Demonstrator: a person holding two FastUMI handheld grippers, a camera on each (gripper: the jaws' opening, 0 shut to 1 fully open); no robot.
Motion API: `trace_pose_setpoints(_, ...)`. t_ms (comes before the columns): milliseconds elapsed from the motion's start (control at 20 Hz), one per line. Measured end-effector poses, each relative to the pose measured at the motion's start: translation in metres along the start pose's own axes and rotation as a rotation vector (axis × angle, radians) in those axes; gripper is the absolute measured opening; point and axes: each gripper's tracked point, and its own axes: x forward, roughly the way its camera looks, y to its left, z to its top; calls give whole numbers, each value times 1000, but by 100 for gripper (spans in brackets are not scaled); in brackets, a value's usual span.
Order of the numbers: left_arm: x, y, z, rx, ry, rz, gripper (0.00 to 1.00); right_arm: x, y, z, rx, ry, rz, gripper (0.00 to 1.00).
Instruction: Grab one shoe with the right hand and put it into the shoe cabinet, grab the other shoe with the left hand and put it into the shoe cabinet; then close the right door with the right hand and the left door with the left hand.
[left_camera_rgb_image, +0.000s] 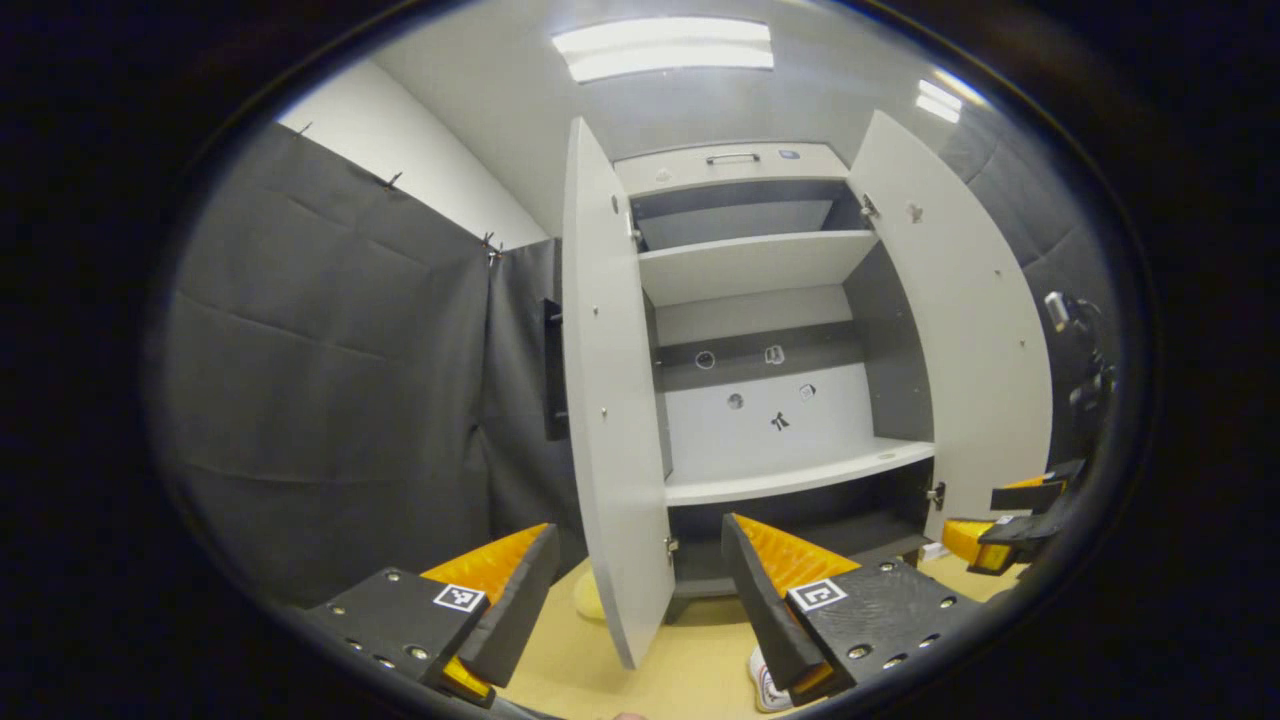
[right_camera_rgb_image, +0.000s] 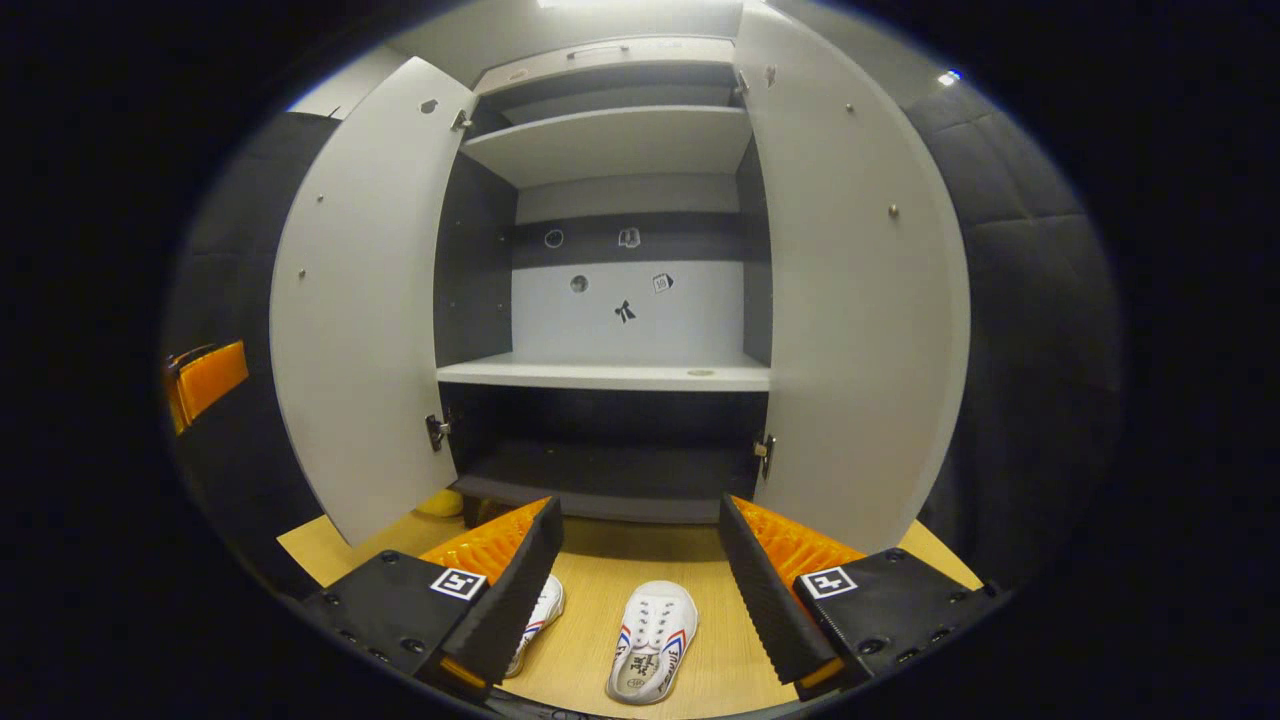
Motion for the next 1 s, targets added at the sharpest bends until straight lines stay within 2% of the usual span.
trace_pose_setpoints(100, -2, 3, 1, 6, 9, 18, 94, 13, 1, -21, 3, 57, 5, 96)
trace_pose_setpoints(150, -3, 4, 2, 9, 13, 27, 92, 19, 0, -30, -2, 82, 6, 98)
trace_pose_setpoints(350, -4, 8, 1, 22, 26, 58, 94, 39, 5, -68, -22, 186, 23, 96)
trace_pose_setpoints(450, -5, 10, 1, 28, 30, 72, 94, 48, 10, -86, -20, 238, 40, 99)
trace_pose_setpoints(900, -12, 18, 3, 55, 45, 120, 92, 69, 18, -166, -18, 448, 65, 98)
trace_pose_setpoints(1000, -12, 19, 2, 56, 51, 129, 94, 70, 21, -183, -5, 500, 71, 96)
